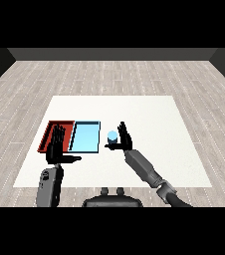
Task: Pick the blue can and put it in the blue box
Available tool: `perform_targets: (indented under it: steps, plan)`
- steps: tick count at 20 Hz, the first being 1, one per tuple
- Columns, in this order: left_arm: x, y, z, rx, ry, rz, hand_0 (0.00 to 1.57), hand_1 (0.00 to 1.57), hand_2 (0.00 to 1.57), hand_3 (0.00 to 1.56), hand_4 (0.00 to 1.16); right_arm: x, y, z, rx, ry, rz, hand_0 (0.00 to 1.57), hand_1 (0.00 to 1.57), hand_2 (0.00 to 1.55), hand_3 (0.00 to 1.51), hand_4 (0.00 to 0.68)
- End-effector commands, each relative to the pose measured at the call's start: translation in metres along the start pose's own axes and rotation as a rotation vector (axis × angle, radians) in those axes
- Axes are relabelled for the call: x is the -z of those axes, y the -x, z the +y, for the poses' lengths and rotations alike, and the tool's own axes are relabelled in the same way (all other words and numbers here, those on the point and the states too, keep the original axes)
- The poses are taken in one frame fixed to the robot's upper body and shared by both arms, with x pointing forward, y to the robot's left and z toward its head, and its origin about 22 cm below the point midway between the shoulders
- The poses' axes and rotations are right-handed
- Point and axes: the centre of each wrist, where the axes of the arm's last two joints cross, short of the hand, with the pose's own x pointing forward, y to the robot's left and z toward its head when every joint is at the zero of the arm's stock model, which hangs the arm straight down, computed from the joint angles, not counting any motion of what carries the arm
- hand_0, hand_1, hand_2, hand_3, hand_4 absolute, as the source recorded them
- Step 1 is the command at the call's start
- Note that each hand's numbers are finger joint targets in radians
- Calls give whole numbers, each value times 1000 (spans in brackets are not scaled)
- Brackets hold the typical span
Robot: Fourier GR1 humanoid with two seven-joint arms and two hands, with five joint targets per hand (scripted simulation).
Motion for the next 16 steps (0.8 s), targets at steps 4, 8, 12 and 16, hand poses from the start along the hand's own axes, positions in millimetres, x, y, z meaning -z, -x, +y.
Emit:
perform_targets:
  steps: [4, 8, 12, 16]
  plan:
    - [4, -3, 8, 14, -5, -14, 0, 0, 0, 0, 0, 14, -5, 8, 1, -7, 37, 0, 0, 0, 0, 0]
    - [-23, 15, 9, -31, 1, 8, 0, 0, 0, 0, 0, -1, 4, 21, -24, -13, 48, 0, 0, 0, 0, 0]
    - [-5, 5, -2, -11, 4, 15, 0, 0, 0, 0, 0, 5, 18, -6, -6, -5, 39, 0, 0, 0, 0, 0]
    - [2, -9, 16, -16, -4, 5, 0, 0, 0, 0, 0, -1, 22, 5, -31, -15, 74, 0, 0, 0, 0, 0]
